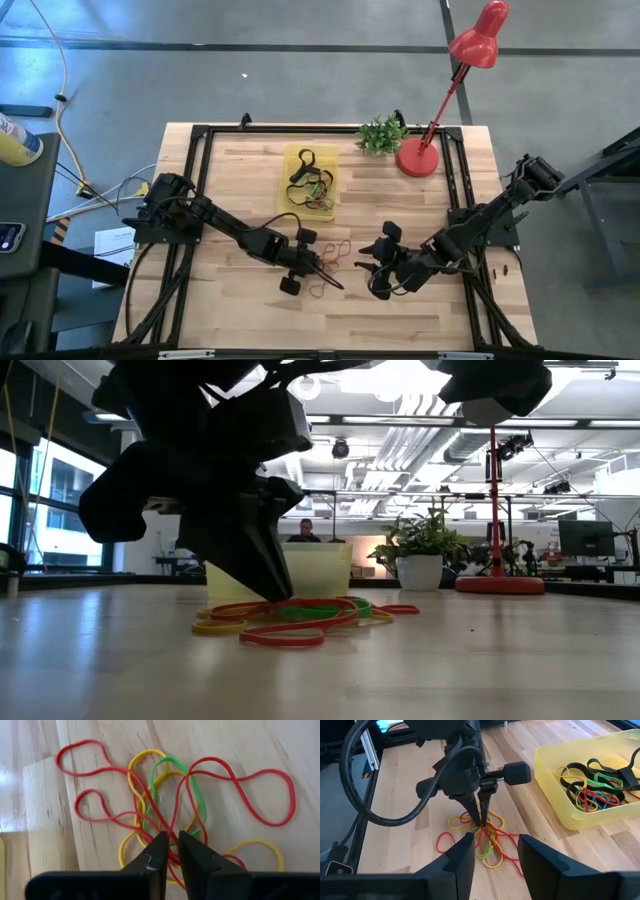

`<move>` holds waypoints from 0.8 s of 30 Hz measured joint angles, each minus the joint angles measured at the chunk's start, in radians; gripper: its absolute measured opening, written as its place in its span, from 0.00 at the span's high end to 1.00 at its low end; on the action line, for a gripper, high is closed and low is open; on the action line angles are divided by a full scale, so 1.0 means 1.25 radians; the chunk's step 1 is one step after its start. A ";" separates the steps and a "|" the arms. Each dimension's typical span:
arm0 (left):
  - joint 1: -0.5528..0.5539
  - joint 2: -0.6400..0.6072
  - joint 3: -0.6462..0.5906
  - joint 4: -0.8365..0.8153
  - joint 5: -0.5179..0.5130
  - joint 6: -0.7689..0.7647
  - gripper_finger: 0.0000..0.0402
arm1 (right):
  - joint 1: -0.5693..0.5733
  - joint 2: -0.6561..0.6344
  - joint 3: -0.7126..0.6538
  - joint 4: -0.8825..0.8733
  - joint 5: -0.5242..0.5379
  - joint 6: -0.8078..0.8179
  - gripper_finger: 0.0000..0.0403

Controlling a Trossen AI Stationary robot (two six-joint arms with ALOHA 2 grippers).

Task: Pick and place rubber bands into bin
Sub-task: Put the red rubber band into the yellow bin

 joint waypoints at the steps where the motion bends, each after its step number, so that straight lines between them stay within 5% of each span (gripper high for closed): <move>1: 0.000 0.000 0.000 -0.005 -0.001 -0.001 0.93 | 0.000 0.000 0.000 0.000 0.000 0.000 0.65; 12: 0.001 0.001 0.007 -0.006 -0.008 -0.030 1.00 | 0.000 0.000 0.000 0.000 0.001 0.000 0.65; 24: 0.000 -0.009 0.157 -0.039 -0.019 0.074 1.00 | 0.000 0.000 0.000 -0.002 0.000 0.002 0.65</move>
